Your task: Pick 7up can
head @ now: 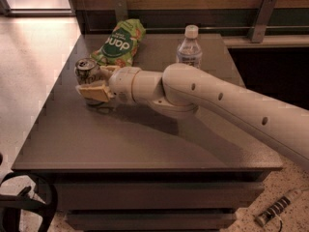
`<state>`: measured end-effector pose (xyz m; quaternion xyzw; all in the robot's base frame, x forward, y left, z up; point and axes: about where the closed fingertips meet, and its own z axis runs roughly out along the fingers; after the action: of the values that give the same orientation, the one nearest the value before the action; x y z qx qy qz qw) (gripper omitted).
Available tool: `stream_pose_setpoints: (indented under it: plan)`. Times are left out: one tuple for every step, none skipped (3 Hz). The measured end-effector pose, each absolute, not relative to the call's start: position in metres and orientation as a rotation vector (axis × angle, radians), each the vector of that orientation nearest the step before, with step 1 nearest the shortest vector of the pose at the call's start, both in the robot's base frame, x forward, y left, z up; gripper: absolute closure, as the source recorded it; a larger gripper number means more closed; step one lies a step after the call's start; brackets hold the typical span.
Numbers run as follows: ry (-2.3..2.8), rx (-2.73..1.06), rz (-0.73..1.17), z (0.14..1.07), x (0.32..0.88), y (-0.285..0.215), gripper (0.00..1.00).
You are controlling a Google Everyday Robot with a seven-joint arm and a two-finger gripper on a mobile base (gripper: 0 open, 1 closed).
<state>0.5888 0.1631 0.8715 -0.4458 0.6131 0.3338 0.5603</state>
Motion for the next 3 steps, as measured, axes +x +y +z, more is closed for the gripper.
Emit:
stream_pose_setpoints:
  plan:
    - [1.443,-1.053,0.789,0.8719,0.5878,0.1652,0.68]
    - [1.441,-1.056,0.791,0.8725,0.5868,0.1672,0.92]
    - [1.439,-1.058,0.793,0.8728,0.5861,0.1687,1.0]
